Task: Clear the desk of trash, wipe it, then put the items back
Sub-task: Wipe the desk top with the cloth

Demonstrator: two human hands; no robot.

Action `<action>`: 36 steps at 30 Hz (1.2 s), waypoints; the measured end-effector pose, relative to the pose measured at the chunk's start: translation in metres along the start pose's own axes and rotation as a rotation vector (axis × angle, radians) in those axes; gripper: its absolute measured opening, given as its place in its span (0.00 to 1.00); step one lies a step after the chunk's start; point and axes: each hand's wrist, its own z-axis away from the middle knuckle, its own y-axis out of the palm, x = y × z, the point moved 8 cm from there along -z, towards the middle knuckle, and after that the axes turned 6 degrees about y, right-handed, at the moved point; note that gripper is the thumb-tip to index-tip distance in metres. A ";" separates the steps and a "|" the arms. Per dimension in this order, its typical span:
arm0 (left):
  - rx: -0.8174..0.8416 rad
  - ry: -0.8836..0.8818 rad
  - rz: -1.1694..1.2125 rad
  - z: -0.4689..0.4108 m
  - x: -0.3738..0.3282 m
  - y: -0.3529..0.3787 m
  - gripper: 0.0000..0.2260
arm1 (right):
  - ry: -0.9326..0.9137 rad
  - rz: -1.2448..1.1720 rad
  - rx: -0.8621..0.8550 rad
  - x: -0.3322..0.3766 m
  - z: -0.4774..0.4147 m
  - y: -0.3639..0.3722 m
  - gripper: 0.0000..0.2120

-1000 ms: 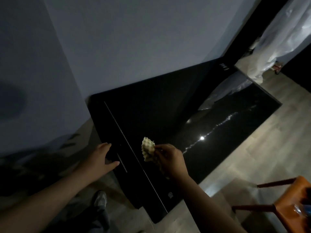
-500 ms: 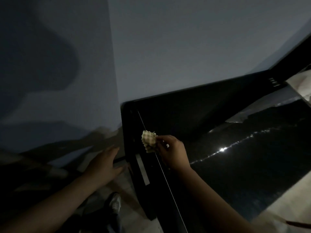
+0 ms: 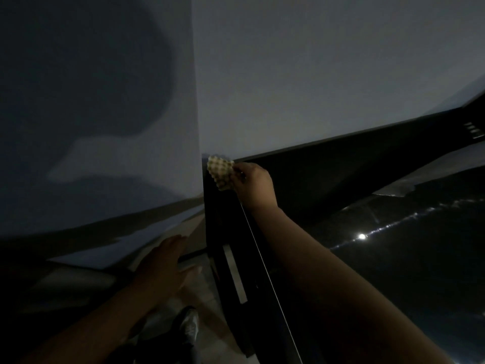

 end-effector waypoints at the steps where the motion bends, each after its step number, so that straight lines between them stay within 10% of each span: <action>1: -0.008 -0.003 -0.009 -0.003 0.003 0.000 0.36 | -0.013 0.002 -0.010 0.001 -0.004 0.006 0.10; 14: -0.020 -0.037 -0.069 -0.013 0.024 0.000 0.34 | -0.164 0.167 0.259 -0.019 -0.003 0.073 0.23; 36: -0.005 -0.112 0.001 -0.010 0.023 -0.004 0.35 | -0.080 -0.085 0.145 -0.024 0.016 0.064 0.11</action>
